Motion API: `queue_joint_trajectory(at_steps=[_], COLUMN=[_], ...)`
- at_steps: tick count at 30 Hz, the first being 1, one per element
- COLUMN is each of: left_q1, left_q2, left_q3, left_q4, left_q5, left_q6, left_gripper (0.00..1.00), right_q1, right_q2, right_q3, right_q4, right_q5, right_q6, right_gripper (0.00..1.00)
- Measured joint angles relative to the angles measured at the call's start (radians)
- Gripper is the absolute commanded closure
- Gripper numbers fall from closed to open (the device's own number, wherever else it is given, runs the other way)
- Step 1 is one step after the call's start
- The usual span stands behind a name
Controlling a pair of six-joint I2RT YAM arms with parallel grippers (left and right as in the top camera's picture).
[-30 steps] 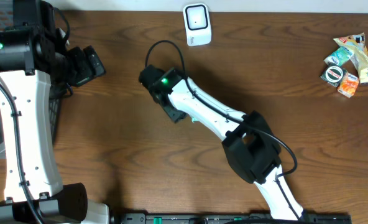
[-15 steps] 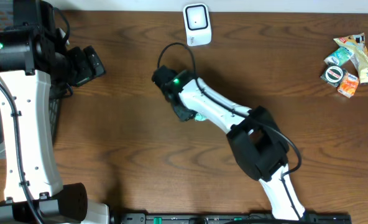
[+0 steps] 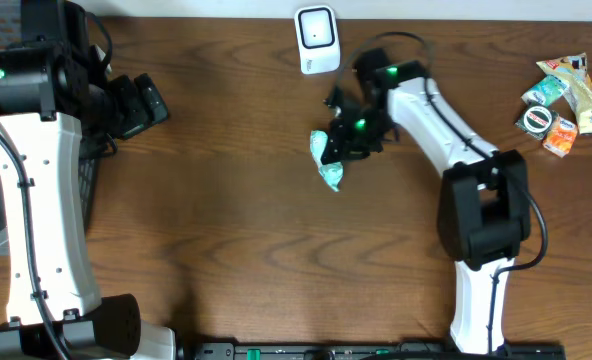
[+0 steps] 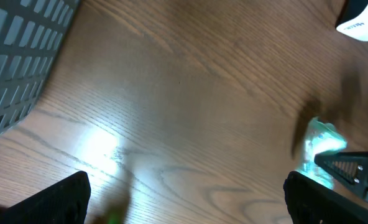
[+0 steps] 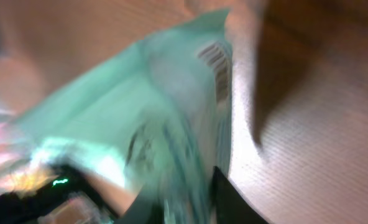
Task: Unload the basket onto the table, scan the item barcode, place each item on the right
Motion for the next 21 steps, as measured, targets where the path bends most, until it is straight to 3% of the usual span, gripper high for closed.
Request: queue_joint_trajectory(at_steps=[3,8,16,20,21], left_q1=[0.000,0.000,0.000,0.000,0.000], left_q2=[0.000,0.000,0.000,0.000,0.000], left_q3=[0.000,0.000,0.000,0.000,0.000], left_q4=[0.000,0.000,0.000,0.001,0.000], left_q5=[0.000,0.000,0.000,0.000,0.000], left_q6=[0.000,0.000,0.000,0.000,0.000], left_gripper=[0.02,0.02,0.03,0.02,0.02], right_q1=[-0.056,-0.163,-0.258,-0.173,-0.137], right_q2=[0.004,0.024,0.020,-0.043,-0.067], right_q3=[-0.104,-0.217,-0.177,-0.150,-0.145], right_q4=[0.026,0.029,-0.067,-0.039,-0.020], right_q5=[-0.110,-0.127,-0.038,0.085,0.137], right_q6=[-0.029,-0.040,-0.050,-0.013,0.007], right_gripper=[0.74,0.76,0.65,0.36,0.23])
